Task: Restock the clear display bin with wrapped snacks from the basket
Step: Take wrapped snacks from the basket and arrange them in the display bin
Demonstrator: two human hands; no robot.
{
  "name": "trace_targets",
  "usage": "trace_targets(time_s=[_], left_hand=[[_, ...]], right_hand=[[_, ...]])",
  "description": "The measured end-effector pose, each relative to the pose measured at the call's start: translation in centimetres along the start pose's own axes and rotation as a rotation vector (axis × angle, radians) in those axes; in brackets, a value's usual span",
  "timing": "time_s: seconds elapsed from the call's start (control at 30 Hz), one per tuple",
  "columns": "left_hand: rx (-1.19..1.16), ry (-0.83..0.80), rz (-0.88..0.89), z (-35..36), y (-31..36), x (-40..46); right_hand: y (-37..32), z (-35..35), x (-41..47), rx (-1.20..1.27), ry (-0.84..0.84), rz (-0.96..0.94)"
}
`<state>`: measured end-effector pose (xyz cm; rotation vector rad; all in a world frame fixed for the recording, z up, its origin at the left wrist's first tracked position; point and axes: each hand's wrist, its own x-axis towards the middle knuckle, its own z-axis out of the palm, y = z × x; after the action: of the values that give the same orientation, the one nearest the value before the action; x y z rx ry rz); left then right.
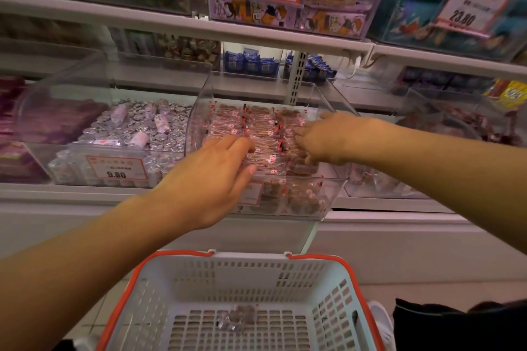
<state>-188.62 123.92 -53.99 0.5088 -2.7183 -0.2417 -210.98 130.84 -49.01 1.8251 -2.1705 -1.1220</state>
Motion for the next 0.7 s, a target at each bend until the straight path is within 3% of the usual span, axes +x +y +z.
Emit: trace_targets(time_s=[0.13,0.33,0.47,0.6,0.7], left_hand=[[0.006,-0.018,0.005,0.2,0.1,0.1],[-0.02,0.023,0.04,0.1,0.2,-0.2],[-0.017,0.134,0.121,-0.8,0.7,-0.4],[0.008,0.162,0.295,-1.8,0.6,-1.0],[0.066,-0.034,0.356,-0.5,-0.4,-2.2]], right_hand=[[-0.2,-0.1,-0.3,0.036,0.122,-0.054],[0.6,-0.9,-1.3,0.134,0.044,-0.001],[0.8,-1.4,-2.3,0.129,0.091,0.037],[-0.6,-2.4,-4.5,0.233,0.399,0.075],[-3.3,-1.6,-6.6,0.499,0.798,0.032]])
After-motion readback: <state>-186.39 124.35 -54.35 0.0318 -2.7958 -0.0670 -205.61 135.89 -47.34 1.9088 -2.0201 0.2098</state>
